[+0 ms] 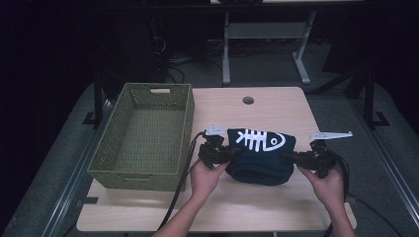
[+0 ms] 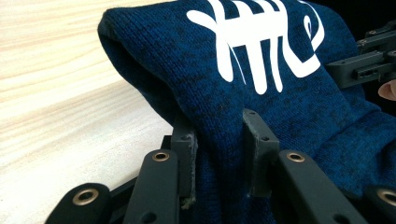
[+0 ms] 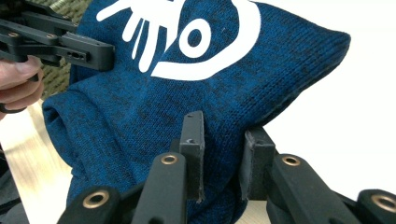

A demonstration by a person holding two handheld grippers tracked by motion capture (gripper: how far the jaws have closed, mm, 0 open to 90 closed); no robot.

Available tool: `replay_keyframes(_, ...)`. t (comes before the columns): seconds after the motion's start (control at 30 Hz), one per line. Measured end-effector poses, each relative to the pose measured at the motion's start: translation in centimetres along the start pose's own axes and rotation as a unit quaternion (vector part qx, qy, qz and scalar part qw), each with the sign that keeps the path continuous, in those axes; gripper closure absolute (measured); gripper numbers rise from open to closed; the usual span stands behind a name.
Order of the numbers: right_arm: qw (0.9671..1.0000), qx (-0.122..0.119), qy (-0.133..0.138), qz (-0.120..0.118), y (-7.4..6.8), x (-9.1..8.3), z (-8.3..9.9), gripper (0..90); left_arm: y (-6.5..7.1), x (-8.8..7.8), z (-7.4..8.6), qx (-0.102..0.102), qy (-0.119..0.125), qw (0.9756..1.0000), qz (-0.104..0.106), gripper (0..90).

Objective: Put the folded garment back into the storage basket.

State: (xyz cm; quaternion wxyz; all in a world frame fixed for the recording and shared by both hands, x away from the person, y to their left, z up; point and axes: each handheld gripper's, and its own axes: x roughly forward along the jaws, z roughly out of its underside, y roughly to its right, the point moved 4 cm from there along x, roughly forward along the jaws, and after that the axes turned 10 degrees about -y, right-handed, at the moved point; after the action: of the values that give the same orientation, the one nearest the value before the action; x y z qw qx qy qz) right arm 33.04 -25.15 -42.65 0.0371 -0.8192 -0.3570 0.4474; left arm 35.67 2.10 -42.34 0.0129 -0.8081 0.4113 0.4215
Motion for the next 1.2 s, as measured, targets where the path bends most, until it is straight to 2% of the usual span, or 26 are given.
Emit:
replay_keyframes(0.5,0.9998,-0.001,0.011,-0.018,-0.7,-0.7,-0.8,74.1,0.0,-1.6,-0.4,0.005,0.007,0.9999,0.007,69.6)
replay_keyframes(0.7,0.9995,-0.004,0.015,-0.028,-1.4,-0.9,-1.2,74.1,-0.2,-2.4,-0.5,0.006,0.007,0.9999,0.010,69.5)
replay_keyframes(0.8,0.9995,-0.009,0.016,-0.026,-1.9,-1.0,-1.6,74.1,-0.3,-3.0,-0.7,0.006,0.006,0.9999,0.012,69.6)
replay_keyframes(1.2,0.9990,-0.020,0.022,-0.035,-3.4,-1.2,-3.2,74.1,-1.0,-4.8,-1.1,0.001,0.018,0.9997,0.013,69.7)
